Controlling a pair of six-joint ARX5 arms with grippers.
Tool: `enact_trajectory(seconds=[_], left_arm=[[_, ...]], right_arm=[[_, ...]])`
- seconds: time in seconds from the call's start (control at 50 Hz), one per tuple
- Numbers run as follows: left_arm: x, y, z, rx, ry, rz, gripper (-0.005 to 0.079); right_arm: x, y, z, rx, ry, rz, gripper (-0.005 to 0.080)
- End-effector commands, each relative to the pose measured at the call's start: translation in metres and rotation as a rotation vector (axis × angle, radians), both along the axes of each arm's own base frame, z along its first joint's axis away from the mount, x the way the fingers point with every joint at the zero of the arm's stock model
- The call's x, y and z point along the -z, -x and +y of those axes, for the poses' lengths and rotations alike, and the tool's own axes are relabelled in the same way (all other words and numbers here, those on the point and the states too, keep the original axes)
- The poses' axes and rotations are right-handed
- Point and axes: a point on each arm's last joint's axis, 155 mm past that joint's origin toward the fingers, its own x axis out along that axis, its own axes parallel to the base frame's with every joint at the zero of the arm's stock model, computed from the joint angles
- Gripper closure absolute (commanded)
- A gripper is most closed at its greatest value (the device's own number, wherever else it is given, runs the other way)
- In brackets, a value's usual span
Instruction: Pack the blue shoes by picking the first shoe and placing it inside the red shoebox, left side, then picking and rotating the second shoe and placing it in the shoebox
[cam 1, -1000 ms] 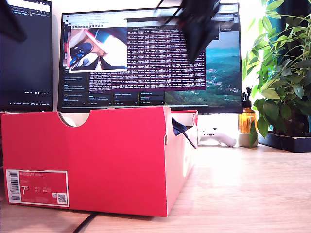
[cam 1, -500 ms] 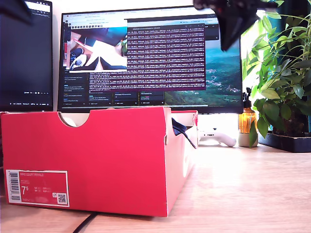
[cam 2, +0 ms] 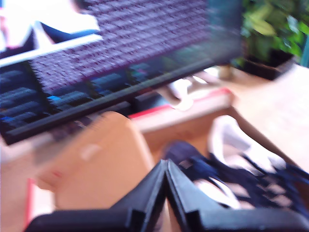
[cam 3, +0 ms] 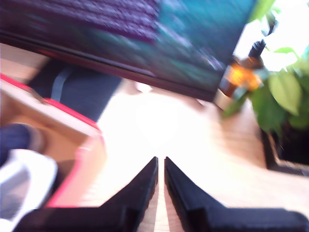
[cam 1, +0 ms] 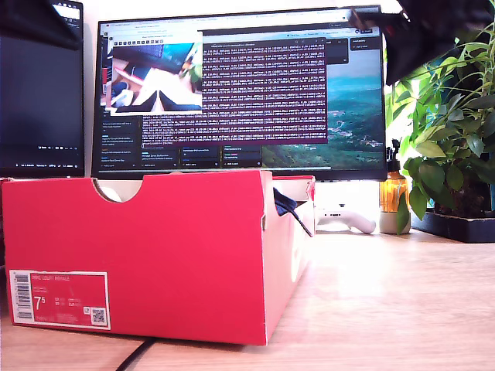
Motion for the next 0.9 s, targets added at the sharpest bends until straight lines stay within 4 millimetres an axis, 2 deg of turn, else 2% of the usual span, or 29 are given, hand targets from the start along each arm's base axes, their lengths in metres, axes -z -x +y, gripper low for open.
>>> enact_trajectory(seconds=[0.0, 0.14, 0.36, 0.5, 0.62, 0.74, 0.88], left_arm=[[0.010, -0.006, 0.013, -0.022, -0.010, 0.006, 0.0762], [0.029, -0.018, 0.030, -0.043, 0.017, 0.082, 0.0762], [0.045, -0.017, 0.030, 0.000, -0.021, 0.116, 0.0762], [0.056, -0.016, 0.038, -0.013, -0.036, 0.146, 0.0762], [0.064, -0.012, 0.041, -0.004, -0.018, 0.168, 0.0761], [0.071, -0.012, 0.046, -0.016, 0.028, 0.175, 0.0762], [0.077, -0.007, 0.045, -0.002, 0.047, 0.184, 0.0762]], right_arm=[[0.007, -0.003, -0.014, 0.039, -0.011, -0.013, 0.0760], [0.022, -0.005, -0.035, 0.095, -0.021, -0.005, 0.0760], [0.020, -0.006, -0.056, 0.125, -0.006, -0.054, 0.0760], [0.036, 0.004, -0.075, 0.160, -0.011, -0.058, 0.0760], [0.041, 0.023, -0.072, 0.126, -0.045, -0.111, 0.0760], [0.028, 0.042, -0.073, 0.112, -0.047, -0.197, 0.0760], [0.020, 0.055, -0.066, 0.063, -0.065, -0.231, 0.0760]])
